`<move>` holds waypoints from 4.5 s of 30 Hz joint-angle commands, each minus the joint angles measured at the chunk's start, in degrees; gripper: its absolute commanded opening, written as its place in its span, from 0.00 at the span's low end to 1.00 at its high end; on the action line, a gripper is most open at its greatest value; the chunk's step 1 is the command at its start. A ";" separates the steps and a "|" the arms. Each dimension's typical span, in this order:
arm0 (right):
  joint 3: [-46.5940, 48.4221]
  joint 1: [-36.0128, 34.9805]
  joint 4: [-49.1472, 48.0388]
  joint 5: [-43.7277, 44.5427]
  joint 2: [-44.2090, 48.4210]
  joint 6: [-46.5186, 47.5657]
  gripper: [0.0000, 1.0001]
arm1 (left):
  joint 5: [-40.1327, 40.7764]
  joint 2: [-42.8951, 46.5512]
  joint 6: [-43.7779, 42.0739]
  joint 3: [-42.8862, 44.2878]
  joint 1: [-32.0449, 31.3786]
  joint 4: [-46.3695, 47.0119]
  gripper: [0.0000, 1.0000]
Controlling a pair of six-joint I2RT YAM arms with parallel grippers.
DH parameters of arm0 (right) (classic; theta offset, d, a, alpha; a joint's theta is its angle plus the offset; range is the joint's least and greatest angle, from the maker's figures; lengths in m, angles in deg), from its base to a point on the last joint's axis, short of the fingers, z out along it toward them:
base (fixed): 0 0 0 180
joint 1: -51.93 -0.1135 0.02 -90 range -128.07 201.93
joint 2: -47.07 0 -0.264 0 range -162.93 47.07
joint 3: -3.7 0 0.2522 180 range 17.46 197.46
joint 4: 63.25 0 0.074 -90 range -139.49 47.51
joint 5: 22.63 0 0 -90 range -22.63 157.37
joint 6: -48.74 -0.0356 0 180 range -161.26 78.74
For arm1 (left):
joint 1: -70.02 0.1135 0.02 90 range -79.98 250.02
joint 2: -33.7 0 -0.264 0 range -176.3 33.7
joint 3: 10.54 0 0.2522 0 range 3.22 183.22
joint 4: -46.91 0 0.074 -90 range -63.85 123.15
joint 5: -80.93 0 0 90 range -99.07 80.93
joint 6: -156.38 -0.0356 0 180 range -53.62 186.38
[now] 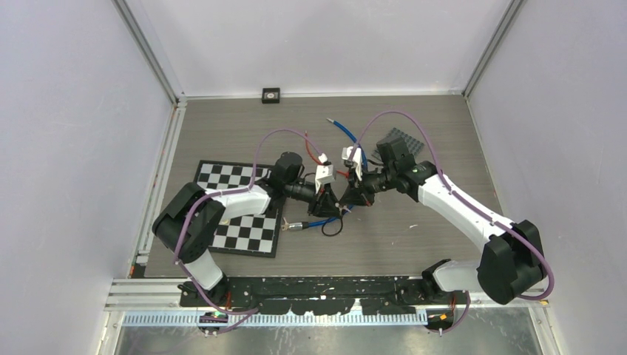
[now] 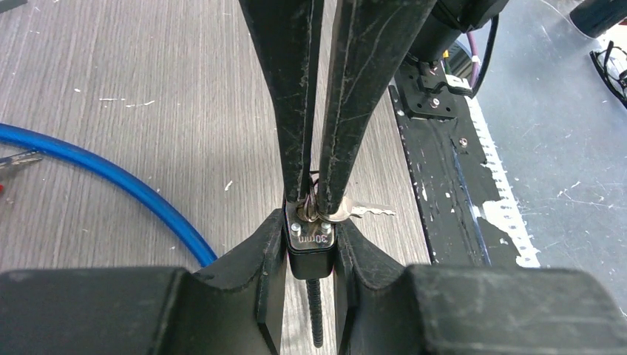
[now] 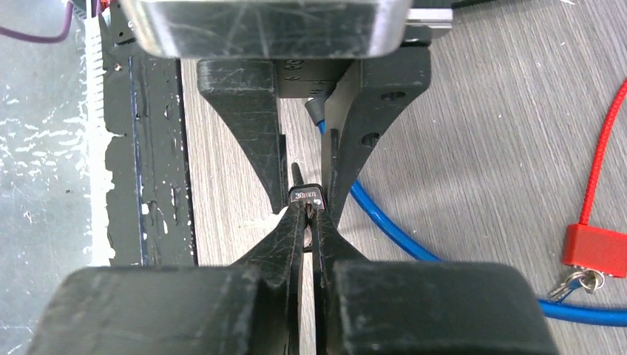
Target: Unlock with the key
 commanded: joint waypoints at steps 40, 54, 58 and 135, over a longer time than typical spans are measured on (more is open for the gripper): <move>5.54 1.93 -6.86 10.03 1.95 -23.21 0.50 | 34.08 13.22 -23.12 1.37 -4.70 -11.24 0.00; 4.82 6.98 -14.69 -1.98 -7.32 -44.27 0.52 | 61.28 13.74 -34.84 1.93 -13.39 -10.10 0.00; 4.69 7.16 -13.50 -3.54 -9.52 -44.45 0.53 | 66.77 12.83 -38.30 0.53 -15.42 -6.67 0.00; -3.86 11.37 -21.32 -18.68 -4.80 -37.74 0.00 | 20.08 12.82 -32.85 8.01 -2.33 -22.49 0.89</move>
